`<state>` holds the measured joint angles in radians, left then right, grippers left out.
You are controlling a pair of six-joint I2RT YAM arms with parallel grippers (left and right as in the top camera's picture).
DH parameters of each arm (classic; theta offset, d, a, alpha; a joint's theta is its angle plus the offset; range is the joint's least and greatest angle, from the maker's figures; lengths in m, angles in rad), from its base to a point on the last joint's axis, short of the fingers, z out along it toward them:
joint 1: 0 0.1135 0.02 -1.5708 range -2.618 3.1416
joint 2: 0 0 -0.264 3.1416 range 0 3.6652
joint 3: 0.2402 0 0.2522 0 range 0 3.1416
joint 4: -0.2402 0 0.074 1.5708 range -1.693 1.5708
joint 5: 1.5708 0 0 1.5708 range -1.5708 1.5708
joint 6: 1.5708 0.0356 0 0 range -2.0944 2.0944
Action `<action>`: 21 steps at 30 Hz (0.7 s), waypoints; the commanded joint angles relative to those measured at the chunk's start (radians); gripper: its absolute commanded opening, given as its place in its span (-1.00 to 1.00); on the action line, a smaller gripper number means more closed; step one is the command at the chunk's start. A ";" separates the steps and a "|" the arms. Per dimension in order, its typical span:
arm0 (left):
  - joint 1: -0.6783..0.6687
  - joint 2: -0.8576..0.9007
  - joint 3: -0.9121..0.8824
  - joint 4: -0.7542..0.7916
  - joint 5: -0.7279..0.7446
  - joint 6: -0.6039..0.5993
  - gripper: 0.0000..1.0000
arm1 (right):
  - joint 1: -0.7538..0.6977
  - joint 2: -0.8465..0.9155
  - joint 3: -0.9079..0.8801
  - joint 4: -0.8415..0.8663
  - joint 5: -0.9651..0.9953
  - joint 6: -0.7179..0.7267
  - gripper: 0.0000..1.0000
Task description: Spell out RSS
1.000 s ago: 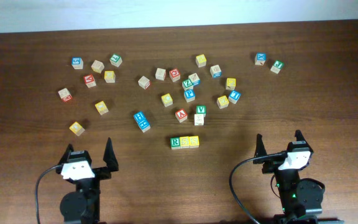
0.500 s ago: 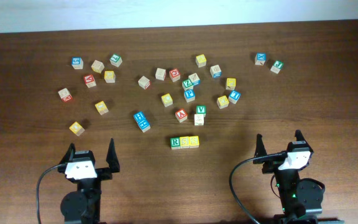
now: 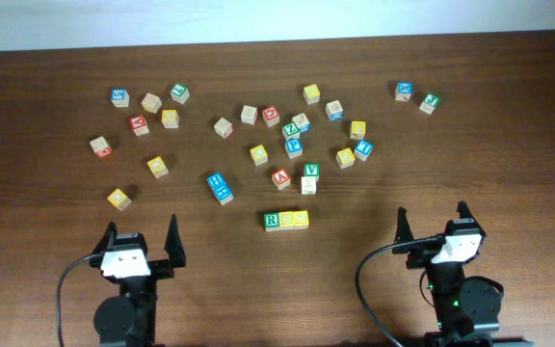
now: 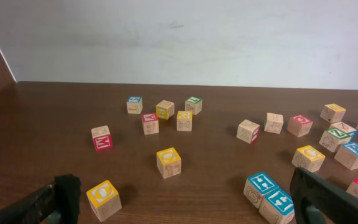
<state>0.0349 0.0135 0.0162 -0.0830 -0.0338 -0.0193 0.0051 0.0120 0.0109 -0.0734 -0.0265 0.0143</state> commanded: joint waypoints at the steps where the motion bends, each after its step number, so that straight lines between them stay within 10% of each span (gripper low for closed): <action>1: -0.004 -0.008 -0.007 0.000 0.011 0.016 0.98 | -0.007 -0.008 -0.005 -0.005 0.001 -0.007 0.97; 21: -0.004 -0.008 -0.007 0.000 0.011 0.016 0.98 | -0.006 -0.008 -0.005 -0.006 0.013 -0.007 0.97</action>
<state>0.0349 0.0135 0.0162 -0.0830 -0.0338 -0.0193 0.0051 0.0120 0.0109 -0.0734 -0.0227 0.0147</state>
